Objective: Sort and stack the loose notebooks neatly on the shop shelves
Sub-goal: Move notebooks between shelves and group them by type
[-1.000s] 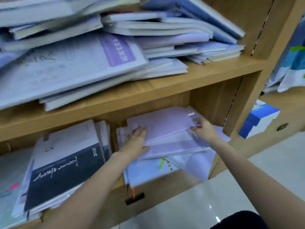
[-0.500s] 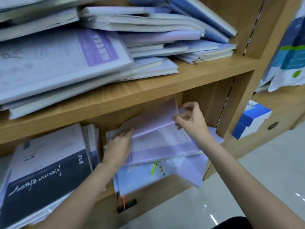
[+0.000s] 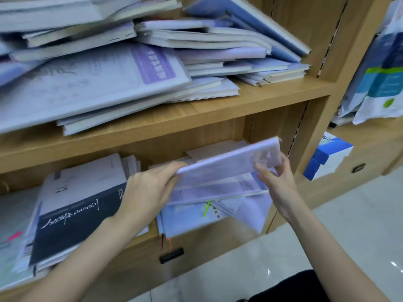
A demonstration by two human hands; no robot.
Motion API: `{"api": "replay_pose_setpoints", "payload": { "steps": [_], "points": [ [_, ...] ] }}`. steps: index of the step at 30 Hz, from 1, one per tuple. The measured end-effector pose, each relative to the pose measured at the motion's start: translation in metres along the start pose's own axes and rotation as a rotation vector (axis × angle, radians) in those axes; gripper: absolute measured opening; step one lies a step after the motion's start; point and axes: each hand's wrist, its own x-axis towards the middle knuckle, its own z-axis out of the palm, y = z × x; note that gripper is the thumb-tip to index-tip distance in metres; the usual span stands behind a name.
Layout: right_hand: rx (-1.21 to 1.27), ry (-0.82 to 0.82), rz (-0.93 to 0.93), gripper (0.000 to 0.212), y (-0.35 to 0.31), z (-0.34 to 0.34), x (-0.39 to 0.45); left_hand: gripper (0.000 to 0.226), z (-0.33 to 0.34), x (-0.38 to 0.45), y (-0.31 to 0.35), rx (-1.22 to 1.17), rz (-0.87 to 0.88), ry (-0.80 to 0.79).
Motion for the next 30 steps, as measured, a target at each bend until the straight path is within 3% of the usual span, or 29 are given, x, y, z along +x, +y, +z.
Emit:
{"api": "replay_pose_setpoints", "payload": {
  "steps": [4,9,12,16,20,22,25,28,30],
  "points": [
    [0.196,-0.015,-0.056,0.087,-0.020,-0.016,-0.011,0.026,0.007,0.003,0.014,-0.323,-0.110,-0.040],
    [0.156,0.045,-0.074,0.019,-0.023,-0.021,-0.031,0.037,0.019,0.007,0.023,-0.649,-0.182,-0.176],
    [0.168,0.130,-0.076,0.011,-0.020,-0.021,-0.038,0.030,0.027,0.005,0.026,-0.836,-0.308,-0.275],
    [-0.019,0.157,0.059,0.016,0.002,-0.017,-0.036,0.010,0.049,-0.003,0.020,-0.686,-0.392,-0.404],
    [-0.156,0.145,0.132,0.020,0.023,-0.005,-0.042,0.015,0.073,-0.028,0.013,-0.789,-0.748,-0.382],
    [-0.149,0.038,0.122,0.040,0.017,-0.002,-0.037,0.016,0.073,-0.034,0.011,-1.012,-0.954,-0.315],
    [-0.205,-0.247,0.228,0.044,0.005,-0.001,-0.034,0.023,0.069,-0.029,0.011,-1.272,-1.140,-0.251],
    [-0.266,-0.299,0.271,0.066,0.003,-0.002,-0.032,0.018,0.072,-0.017,0.017,-1.289,-1.177,-0.214],
    [-0.191,-0.215,0.276,0.067,0.001,-0.008,-0.022,0.021,0.080,-0.014,0.015,-0.924,-1.015,-0.237]
  ]
}}
